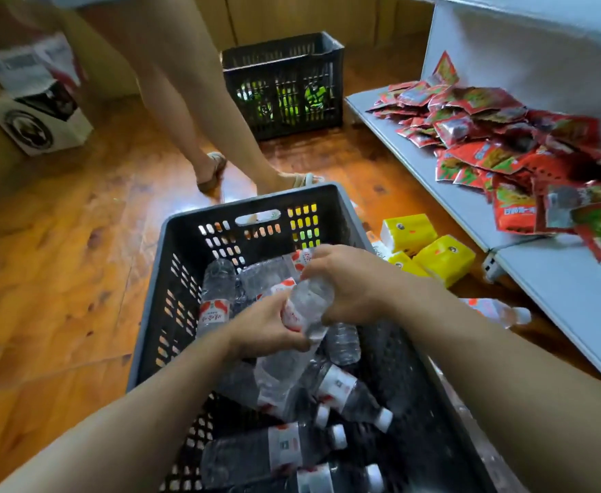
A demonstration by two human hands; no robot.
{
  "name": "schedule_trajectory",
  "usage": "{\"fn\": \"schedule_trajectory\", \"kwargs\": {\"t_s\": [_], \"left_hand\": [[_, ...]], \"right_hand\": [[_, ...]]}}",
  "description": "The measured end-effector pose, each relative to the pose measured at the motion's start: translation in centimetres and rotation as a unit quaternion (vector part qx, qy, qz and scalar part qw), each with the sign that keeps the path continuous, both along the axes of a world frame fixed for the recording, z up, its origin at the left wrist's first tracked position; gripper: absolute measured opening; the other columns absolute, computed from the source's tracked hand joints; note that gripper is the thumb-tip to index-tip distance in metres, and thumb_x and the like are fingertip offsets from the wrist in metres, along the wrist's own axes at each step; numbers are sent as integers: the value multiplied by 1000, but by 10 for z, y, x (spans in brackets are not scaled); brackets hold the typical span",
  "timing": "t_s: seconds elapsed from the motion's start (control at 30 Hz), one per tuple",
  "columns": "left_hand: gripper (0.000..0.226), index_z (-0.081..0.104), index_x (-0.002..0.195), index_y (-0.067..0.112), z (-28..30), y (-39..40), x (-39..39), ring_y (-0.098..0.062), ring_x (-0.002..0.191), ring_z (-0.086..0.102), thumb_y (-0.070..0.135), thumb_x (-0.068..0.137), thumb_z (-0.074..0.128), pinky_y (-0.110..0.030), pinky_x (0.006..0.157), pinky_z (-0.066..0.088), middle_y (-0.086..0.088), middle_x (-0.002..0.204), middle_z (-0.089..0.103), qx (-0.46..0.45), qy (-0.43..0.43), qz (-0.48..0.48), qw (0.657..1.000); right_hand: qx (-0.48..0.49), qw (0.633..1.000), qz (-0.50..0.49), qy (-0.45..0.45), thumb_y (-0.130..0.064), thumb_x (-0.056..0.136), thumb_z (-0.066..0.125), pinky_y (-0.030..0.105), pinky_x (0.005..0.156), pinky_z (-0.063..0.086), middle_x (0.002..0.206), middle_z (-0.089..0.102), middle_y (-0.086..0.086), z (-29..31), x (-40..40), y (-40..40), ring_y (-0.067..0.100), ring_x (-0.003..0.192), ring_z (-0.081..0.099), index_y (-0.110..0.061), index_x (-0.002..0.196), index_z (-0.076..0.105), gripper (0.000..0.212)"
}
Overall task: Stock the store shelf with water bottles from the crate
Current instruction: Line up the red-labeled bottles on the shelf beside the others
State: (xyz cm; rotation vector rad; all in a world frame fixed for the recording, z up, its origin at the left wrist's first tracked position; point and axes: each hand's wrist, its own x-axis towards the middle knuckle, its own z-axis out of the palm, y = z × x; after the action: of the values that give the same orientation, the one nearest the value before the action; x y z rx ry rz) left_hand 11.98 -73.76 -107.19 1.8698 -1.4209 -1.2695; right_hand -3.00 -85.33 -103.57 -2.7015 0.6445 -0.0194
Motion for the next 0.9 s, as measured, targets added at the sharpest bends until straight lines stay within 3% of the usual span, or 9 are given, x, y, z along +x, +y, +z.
{"fn": "schedule_trajectory", "kwargs": {"t_s": [0.1, 0.2, 0.3, 0.4, 0.5, 0.6, 0.73, 0.83, 0.9], "left_hand": [[49, 61, 118, 20, 35, -16, -23, -1, 84, 71, -4, 78, 76, -11, 66, 51, 9, 94, 75, -45, 45, 8, 998], [36, 65, 112, 16, 70, -36, -61, 6, 82, 67, -1, 82, 76, -8, 68, 49, 11, 90, 73, -112, 40, -22, 993], [17, 68, 101, 22, 95, -59, -106, 9, 77, 65, 19, 86, 77, -7, 68, 48, 17, 83, 73, -170, 27, -44, 984], [23, 70, 102, 30, 120, -79, -149, 4, 86, 69, 39, 83, 80, -16, 77, 53, 18, 92, 76, -220, 27, -70, 973], [16, 71, 101, 28, 147, -95, -190, 9, 84, 68, 31, 86, 76, -10, 74, 51, 24, 90, 75, -263, 49, -91, 959], [24, 74, 104, 27, 170, -107, -233, 6, 88, 69, 38, 83, 79, -19, 80, 54, 18, 94, 76, -332, 39, -77, 939], [26, 73, 92, 35, 198, -121, -293, 5, 83, 69, 54, 75, 80, -27, 80, 56, 21, 84, 75, -393, 16, -43, 919], [17, 67, 75, 46, 221, -121, -340, 18, 70, 59, 61, 76, 74, -10, 66, 45, 29, 69, 67, -441, 4, -34, 897], [33, 69, 88, 41, 237, -122, -372, 11, 73, 61, 71, 74, 67, -8, 64, 42, 22, 75, 69, -454, 4, -42, 890]], "right_hand": [[54, 980, -90, -166, -31, 76, 82, 23, 78, 43, 101, 62, -9, 39, -34, -1, 14, 95, 59, -26, 112, 69, 38], [62, 932, -173, -311, -22, 85, 77, 10, 79, 41, 107, 66, -9, 66, -74, 0, 3, 86, 55, -21, 124, 65, 41], [29, 881, -257, -396, -24, 92, 69, 19, 87, 48, 121, 66, -10, 83, -122, 0, 5, 98, 61, -26, 133, 60, 42], [20, 844, -312, -436, -28, 98, 61, 21, 90, 50, 126, 64, -11, 90, -174, 5, 0, 101, 62, -28, 137, 54, 40], [17, 824, -342, -451, -34, 98, 58, 19, 88, 50, 121, 65, -13, 98, -215, 20, -3, 102, 63, -35, 140, 49, 43], [-13, 811, -362, -459, -31, 99, 57, 16, 90, 47, 118, 66, -19, 106, -247, 35, -3, 107, 62, -41, 133, 52, 36], [-110, 811, -421, -391, -43, 88, 64, 9, 103, 32, 142, 49, -17, 116, -289, 48, 4, 130, 47, -33, 148, 38, 67], [-165, 804, -472, -323, -55, 84, 69, 29, 107, 39, 153, 40, -11, 127, -311, 53, 11, 137, 41, -38, 155, 16, 90], [-218, 767, -511, -321, -60, 82, 68, 39, 104, 46, 151, 45, -7, 137, -328, 55, 16, 135, 46, -37, 157, 8, 98]]}}
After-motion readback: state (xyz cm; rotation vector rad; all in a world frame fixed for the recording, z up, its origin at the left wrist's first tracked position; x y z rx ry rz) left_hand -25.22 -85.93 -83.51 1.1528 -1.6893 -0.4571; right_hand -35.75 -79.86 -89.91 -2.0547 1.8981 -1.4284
